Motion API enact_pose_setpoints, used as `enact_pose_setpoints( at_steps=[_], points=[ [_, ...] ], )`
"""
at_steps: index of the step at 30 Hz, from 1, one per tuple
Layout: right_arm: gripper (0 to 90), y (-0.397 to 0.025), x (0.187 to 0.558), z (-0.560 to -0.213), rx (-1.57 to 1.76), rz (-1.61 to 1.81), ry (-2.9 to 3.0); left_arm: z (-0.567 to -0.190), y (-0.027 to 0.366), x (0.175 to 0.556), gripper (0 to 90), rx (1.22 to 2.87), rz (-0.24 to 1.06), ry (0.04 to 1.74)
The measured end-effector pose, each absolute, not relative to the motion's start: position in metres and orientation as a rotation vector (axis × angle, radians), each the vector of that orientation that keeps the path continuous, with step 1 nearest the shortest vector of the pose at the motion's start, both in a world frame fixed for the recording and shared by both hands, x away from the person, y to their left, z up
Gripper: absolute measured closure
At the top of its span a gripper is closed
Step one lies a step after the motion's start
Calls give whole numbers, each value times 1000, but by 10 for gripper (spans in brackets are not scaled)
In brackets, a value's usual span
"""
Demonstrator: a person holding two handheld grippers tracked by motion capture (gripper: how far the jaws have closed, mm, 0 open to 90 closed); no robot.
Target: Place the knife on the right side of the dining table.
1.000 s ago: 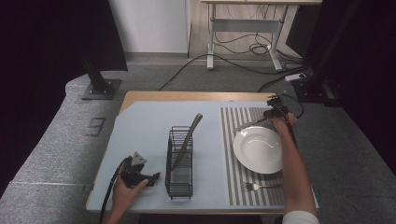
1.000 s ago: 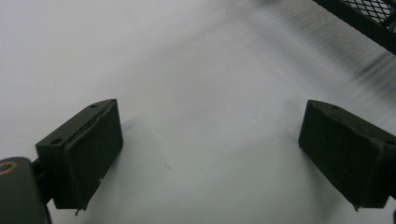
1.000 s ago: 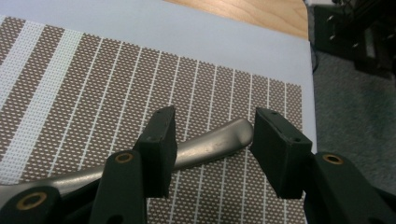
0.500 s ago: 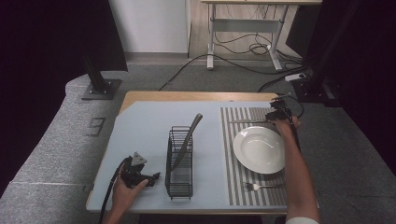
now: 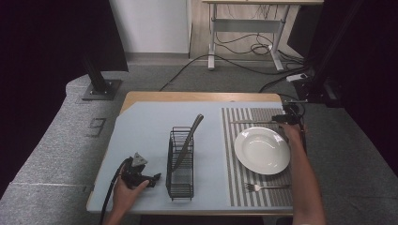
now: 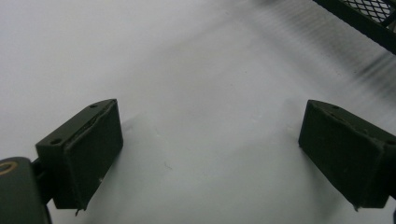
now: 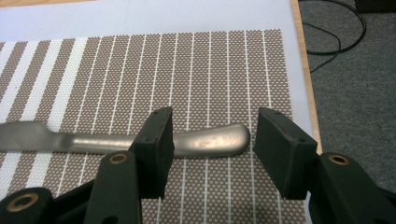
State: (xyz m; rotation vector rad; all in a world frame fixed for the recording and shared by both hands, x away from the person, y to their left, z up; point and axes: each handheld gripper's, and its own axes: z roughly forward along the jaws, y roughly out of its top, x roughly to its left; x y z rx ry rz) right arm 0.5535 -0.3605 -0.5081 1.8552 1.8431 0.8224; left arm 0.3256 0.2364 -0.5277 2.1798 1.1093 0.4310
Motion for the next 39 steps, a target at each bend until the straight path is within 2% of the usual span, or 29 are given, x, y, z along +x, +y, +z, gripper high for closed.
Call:
enact_pose_setpoints(
  at_steps=[23,30,39],
  points=[
    [492,-366,549,-514,1890,897,1846,-528,236,326,56,2180,431,1109],
    [489,-369,536,-493,1843,959,1810,-528,236,326,56,2180,431,1109],
    [476,-354,497,-467,1737,1058,1822,-528,236,326,56,2180,431,1109]
  ],
)
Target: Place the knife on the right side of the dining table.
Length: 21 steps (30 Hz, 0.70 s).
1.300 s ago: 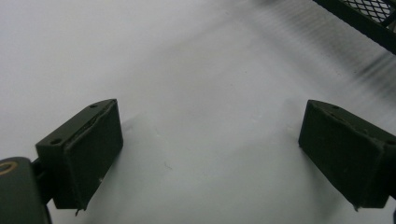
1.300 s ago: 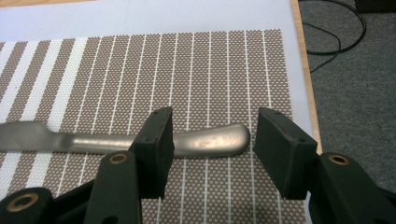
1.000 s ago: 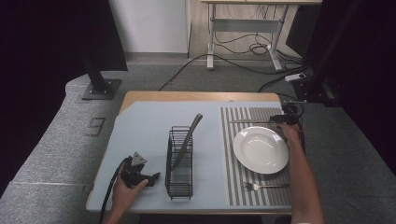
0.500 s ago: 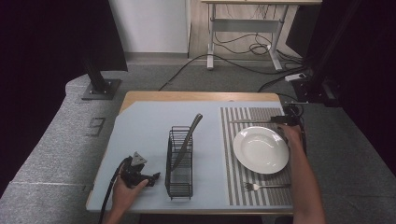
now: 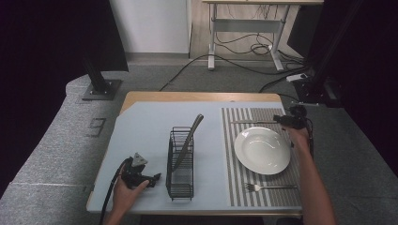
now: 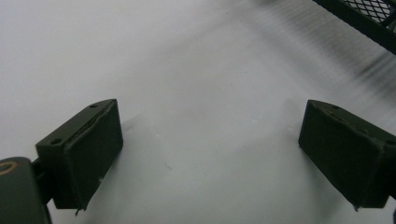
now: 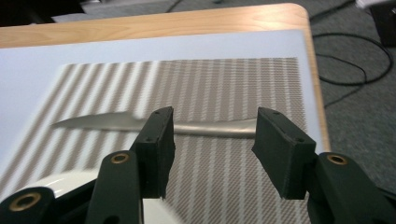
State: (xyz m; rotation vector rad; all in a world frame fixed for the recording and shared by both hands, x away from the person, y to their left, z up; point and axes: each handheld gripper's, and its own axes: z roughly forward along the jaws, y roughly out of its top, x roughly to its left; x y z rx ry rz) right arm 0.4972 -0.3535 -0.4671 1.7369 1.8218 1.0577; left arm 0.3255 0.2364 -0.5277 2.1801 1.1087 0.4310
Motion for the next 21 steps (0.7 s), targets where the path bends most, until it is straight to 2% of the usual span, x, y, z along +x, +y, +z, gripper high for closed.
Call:
enact_pose_setpoints(
  at_steps=[8,16,21],
  points=[
    [471,-324,456,-458,1597,1165,1876,-528,236,326,56,2180,431,1109],
    [468,-271,405,-442,1397,1292,1968,-528,237,326,56,2182,433,1108],
    [464,-239,383,-446,1307,1352,2043,-528,237,326,56,2182,433,1108]
  ],
)
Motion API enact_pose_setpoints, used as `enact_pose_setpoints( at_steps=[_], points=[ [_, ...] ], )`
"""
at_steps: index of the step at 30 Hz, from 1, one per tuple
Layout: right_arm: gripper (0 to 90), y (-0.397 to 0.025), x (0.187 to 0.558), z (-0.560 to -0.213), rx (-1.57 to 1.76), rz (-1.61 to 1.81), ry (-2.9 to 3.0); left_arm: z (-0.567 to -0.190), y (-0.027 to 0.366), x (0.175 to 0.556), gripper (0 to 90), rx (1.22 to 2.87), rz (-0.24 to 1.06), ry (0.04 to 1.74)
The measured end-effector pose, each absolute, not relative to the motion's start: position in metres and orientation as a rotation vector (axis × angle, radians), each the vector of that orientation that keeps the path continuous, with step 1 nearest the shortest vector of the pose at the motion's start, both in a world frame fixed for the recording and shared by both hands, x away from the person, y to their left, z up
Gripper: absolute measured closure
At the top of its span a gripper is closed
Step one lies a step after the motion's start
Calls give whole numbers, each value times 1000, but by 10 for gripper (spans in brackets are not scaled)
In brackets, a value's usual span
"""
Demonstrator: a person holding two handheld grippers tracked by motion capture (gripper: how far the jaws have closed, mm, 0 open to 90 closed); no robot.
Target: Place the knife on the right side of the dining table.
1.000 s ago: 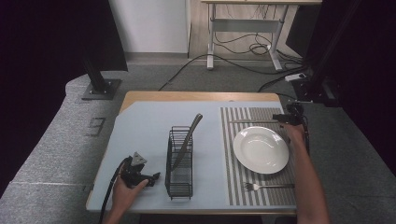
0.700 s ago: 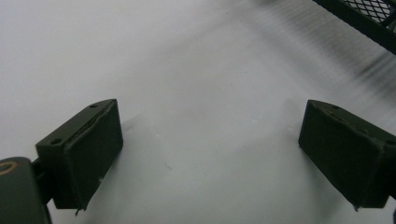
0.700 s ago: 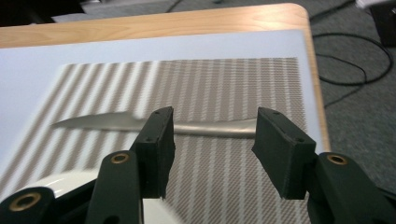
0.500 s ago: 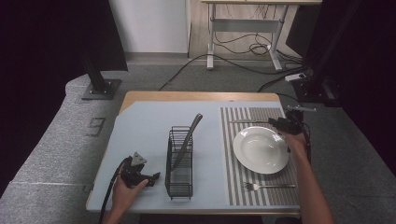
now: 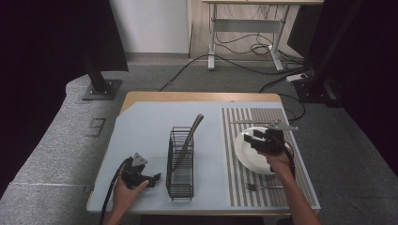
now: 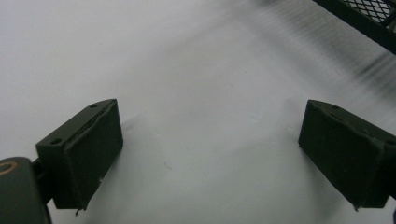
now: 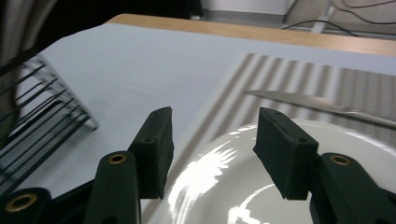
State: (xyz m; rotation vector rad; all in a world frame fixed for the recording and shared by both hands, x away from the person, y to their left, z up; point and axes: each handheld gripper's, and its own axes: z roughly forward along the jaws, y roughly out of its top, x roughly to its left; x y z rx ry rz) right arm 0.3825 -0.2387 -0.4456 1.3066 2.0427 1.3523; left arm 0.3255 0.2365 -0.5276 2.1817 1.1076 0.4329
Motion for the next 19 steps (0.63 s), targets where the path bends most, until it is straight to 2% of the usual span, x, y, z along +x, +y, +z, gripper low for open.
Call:
enact_pose_setpoints(
  at_steps=[10,19],
  points=[
    [454,-190,361,-474,1203,1392,2202,-527,237,325,56,2183,433,1107],
    [438,-186,358,-479,1207,1392,2198,-528,236,325,57,2182,433,1107]
  ],
)
